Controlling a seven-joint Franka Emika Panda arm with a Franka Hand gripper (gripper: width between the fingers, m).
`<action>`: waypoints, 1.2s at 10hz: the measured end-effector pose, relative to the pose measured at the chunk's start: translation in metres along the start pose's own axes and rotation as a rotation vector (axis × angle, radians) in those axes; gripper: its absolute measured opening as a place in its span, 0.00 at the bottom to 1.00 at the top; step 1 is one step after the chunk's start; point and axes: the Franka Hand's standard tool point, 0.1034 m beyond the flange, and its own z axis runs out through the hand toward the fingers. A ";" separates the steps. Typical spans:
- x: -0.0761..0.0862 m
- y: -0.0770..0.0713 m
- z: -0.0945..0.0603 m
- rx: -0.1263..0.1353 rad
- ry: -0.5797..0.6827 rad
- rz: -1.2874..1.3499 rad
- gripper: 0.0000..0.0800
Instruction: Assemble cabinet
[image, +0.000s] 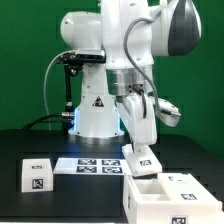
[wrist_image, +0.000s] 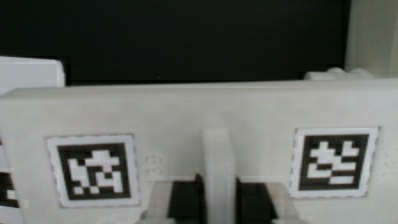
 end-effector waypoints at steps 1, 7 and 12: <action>0.001 0.000 0.000 0.001 0.000 0.000 0.08; 0.005 -0.002 0.001 -0.001 0.004 -0.008 0.08; 0.006 -0.009 0.004 -0.002 0.008 -0.013 0.08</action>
Offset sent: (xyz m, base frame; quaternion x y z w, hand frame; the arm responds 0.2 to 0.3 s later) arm 0.0053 -0.0063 0.0009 0.0077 0.0045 -0.0003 1.0000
